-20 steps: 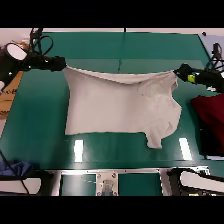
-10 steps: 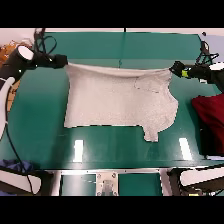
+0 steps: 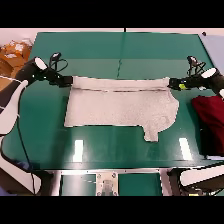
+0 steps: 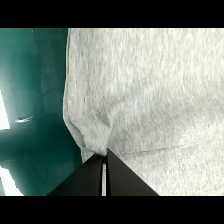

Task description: Fold the shirts.

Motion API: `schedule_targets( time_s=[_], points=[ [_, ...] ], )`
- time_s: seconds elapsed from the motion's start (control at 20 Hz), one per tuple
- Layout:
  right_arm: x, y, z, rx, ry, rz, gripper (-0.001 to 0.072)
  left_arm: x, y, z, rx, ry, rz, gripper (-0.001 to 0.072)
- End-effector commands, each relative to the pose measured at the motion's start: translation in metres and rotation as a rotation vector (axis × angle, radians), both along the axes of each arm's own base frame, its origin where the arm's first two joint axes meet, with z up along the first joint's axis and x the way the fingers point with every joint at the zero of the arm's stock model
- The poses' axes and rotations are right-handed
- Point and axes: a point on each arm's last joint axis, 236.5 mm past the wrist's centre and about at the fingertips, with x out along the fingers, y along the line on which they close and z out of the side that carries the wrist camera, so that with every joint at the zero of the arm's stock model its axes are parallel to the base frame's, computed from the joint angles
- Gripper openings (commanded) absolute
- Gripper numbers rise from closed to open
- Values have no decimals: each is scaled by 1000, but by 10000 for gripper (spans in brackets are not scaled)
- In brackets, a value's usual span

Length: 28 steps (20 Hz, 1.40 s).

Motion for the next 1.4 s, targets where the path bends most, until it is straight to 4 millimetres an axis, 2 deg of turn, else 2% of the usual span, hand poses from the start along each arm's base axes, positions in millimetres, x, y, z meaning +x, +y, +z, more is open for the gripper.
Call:
schedule_targets(
  time_s=[0.0, 0.05, 0.1, 0.15, 0.2, 0.25, 0.3, 0.35, 0.4, 0.5, 0.6, 0.75, 0.85, 0.9, 0.95, 1.0, 1.1, 1.2, 1.35],
  points=[
    [-5, 7, -8, -3, 33, 16, 10, -2, -9, -10, 13, 15, -21, 25],
    [-2, 9, -3, 3, 25, 16, 103, 0, -8, -6, 11, 9, -15, 33],
    [-1, 11, 5, 13, 28, 16, 336, 2, -4, -1, 12, 8, -13, 293],
    [-2, 11, 16, 24, 37, 22, 444, 2, 0, 6, 7, 16, -4, 593],
    [-5, 9, 27, 33, 50, 26, 443, 0, 3, 16, -6, 39, 11, 601],
    [-11, 5, 38, 50, 75, 15, 429, -3, 8, 25, -12, 64, 11, 600],
    [-21, -1, 48, 70, 106, 1, 243, -8, 15, 36, -21, 96, 23, 599],
    [-31, -5, 56, 86, 129, -10, 20, -12, 24, 47, -34, 130, 43, 447],
    [-43, -10, 63, 101, 150, -29, 10, -19, 30, 58, -43, 160, 44, 32],
    [-69, -14, 71, 132, 180, -99, 9, -32, 36, 73, -47, 197, 35, 23],
    [-107, -16, 71, 144, 216, -171, 9, -52, 37, 86, -24, 233, 10, 22],
    [-199, -20, 51, 118, 348, -362, 9, -93, 32, 100, -30, 251, 2, 22],
    [-248, -1, 29, 158, 408, -432, 11, -133, 30, 99, -25, 238, -6, 22],
    [-265, 14, 14, 190, 429, -437, 79, -158, 29, 96, -24, 235, 5, 22],
    [-276, 29, -1, 235, 443, -447, 271, -180, 28, 92, -25, 228, 18, 22],
    [-279, 43, -14, 287, 445, -456, 345, -201, 27, 89, -25, 213, 31, 22],
    [-275, 59, -35, 370, 415, -492, 346, -227, 27, 85, -32, 166, 99, 24],
    [-261, 59, -49, 393, 363, -534, 306, -251, 26, 79, -53, 165, 175, 26],
    [-239, 55, -62, 411, 324, -583, 284, -269, 23, 65, -74, 219, 228, 27]
  ],
)
